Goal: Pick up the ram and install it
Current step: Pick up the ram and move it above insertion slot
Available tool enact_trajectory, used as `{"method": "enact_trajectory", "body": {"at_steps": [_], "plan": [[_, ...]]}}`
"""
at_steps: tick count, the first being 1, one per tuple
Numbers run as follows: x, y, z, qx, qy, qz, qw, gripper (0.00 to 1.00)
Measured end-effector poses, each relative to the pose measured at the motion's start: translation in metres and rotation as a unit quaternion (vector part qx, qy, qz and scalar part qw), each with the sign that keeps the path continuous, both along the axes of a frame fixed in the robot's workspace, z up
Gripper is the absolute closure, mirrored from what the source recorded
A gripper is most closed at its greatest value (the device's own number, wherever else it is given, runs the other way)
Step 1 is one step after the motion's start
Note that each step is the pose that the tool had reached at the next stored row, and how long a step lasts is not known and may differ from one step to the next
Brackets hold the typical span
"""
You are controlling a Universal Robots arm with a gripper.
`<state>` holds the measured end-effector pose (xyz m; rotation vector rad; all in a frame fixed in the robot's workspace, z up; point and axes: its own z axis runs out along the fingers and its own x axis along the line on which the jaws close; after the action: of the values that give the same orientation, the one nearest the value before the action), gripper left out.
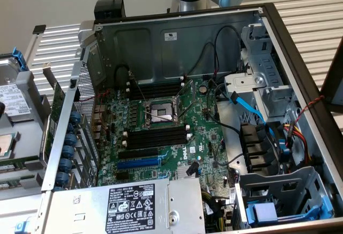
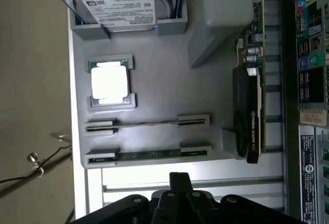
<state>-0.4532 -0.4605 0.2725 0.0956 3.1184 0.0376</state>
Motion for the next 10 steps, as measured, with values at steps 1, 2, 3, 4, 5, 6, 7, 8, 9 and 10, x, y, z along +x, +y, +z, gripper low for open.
{"method": "enact_trajectory", "body": {"at_steps": [1,2,3,4,5,6,7,8,9,10], "plan": [[0.000,0.0000,-0.0019,0.0000,0.0000,0.000,1.0000,0.89],[0.000,0.0000,-0.0036,0.0000,0.0000,0.001,1.0000,0.89],[0.000,0.0000,-0.0054,0.0000,0.0001,0.002,1.0000,0.89],[0.000,0.0000,-0.0072,0.0000,0.0001,0.003,1.0000,0.89],[0.000,0.0000,-0.0091,0.0000,0.0001,0.003,1.0000,0.89],[0.000,0.0000,-0.0110,0.0000,0.0001,0.004,1.0000,0.89],[0.000,0.0000,-0.0128,0.0000,0.0001,0.005,1.0000,0.89],[0.000,0.0000,-0.0146,0.0000,0.0001,0.005,1.0000,0.89],[0.000,0.0000,-0.0164,0.0000,0.0001,0.006,1.0000,0.89],[0.000,0.0000,-0.0182,0.0000,0.0002,0.006,1.0000,0.89]]}}
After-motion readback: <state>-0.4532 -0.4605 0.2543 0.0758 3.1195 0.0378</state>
